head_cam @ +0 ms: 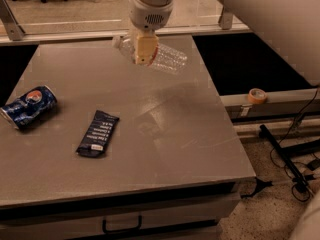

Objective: Knock water bottle over

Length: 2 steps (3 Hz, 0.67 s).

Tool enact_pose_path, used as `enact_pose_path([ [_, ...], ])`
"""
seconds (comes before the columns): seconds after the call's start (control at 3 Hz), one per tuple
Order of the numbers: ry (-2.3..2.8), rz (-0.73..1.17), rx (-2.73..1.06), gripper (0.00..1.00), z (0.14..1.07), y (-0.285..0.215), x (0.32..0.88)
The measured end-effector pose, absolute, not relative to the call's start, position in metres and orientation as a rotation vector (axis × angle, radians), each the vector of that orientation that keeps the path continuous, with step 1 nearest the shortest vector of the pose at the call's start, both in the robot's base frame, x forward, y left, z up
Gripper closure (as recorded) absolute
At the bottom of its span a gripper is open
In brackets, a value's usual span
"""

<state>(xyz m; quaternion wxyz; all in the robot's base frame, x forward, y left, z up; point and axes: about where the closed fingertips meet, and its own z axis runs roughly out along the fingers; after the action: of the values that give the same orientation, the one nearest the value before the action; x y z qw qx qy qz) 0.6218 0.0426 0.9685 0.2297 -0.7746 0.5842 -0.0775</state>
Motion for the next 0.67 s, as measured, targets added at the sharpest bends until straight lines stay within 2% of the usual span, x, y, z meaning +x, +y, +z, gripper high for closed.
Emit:
enact_pose_path([
  [0.67,1.527,-0.026,-2.32,1.0,0.919,0.097,0.614],
])
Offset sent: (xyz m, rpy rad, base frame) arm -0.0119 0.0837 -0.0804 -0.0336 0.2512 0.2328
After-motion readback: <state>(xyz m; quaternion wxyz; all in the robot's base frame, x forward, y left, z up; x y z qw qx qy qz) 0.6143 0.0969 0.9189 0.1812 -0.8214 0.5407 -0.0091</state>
